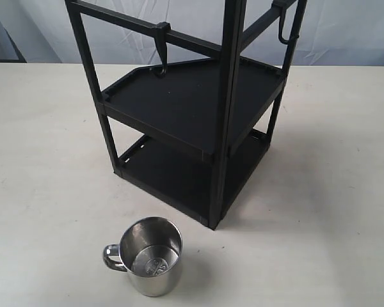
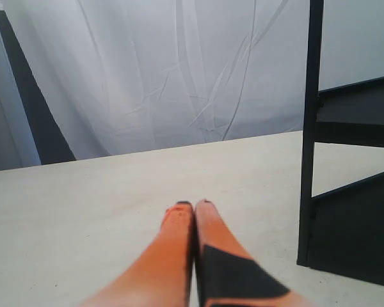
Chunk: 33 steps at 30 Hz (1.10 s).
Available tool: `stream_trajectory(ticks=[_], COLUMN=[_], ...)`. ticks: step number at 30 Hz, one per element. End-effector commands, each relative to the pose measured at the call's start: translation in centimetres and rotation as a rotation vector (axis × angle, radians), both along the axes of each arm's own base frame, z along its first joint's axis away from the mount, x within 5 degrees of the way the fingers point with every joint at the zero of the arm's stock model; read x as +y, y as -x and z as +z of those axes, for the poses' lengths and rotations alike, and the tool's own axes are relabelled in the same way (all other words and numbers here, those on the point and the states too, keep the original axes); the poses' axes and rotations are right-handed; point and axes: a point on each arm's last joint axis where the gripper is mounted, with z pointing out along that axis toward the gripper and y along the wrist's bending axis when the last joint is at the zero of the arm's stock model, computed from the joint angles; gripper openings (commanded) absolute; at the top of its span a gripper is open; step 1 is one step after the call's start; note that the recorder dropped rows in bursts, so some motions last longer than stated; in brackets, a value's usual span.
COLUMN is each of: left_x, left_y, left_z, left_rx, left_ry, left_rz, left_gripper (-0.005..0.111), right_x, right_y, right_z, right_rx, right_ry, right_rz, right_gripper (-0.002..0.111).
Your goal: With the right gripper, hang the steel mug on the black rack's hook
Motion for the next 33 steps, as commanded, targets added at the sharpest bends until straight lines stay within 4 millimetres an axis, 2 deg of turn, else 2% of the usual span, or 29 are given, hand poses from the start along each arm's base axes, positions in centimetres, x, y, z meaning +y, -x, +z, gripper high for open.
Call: stream_trajectory(ticks=[1, 5, 11, 13, 14, 17, 19, 21, 24, 29, 33], left_x=[0.0, 0.0, 0.0, 0.0, 0.0, 0.0, 0.0, 0.0, 0.0, 0.0, 0.0], left_y=[0.0, 0.0, 0.0, 0.0, 0.0, 0.0, 0.0, 0.0, 0.0, 0.0, 0.0], left_z=[0.1, 0.1, 0.1, 0.1, 0.1, 0.1, 0.1, 0.1, 0.1, 0.1, 0.1], left_rx=[-0.009, -0.009, -0.009, -0.009, -0.009, -0.009, -0.009, -0.009, -0.009, -0.009, -0.009], left_ry=[0.003, 0.003, 0.003, 0.003, 0.003, 0.003, 0.003, 0.003, 0.003, 0.003, 0.003], left_rz=[-0.005, -0.005, -0.005, -0.005, -0.005, -0.005, -0.005, -0.005, -0.005, -0.005, -0.005], left_gripper=[0.002, 0.002, 0.002, 0.002, 0.002, 0.002, 0.002, 0.002, 0.002, 0.002, 0.002], right_x=[-0.5, 0.8, 1.9, 2.5, 3.0, 5.2, 6.1, 6.4, 6.1, 5.6, 5.7], right_y=[0.1, 0.2, 0.5, 0.7, 0.9, 2.6, 3.8, 4.1, 4.1, 3.2, 1.7], right_z=[0.6, 0.2, 0.0, 0.1, 0.2, 1.6, 2.3, 2.1, 2.1, 3.8, 4.8], right_rx=[-0.046, 0.032, 0.086, 0.104, 0.101, -0.023, -0.032, 0.143, 0.324, 0.465, 0.544], right_ry=[-0.137, -0.365, -0.378, -0.449, -0.430, -0.081, 0.028, 0.073, 0.273, 0.392, 0.366], right_rz=[-0.055, 0.093, 0.213, 0.292, 0.344, 0.635, 0.783, 0.838, 0.871, 0.907, 0.939], right_gripper=[0.000, 0.000, 0.000, 0.000, 0.000, 0.000, 0.000, 0.000, 0.000, 0.000, 0.000])
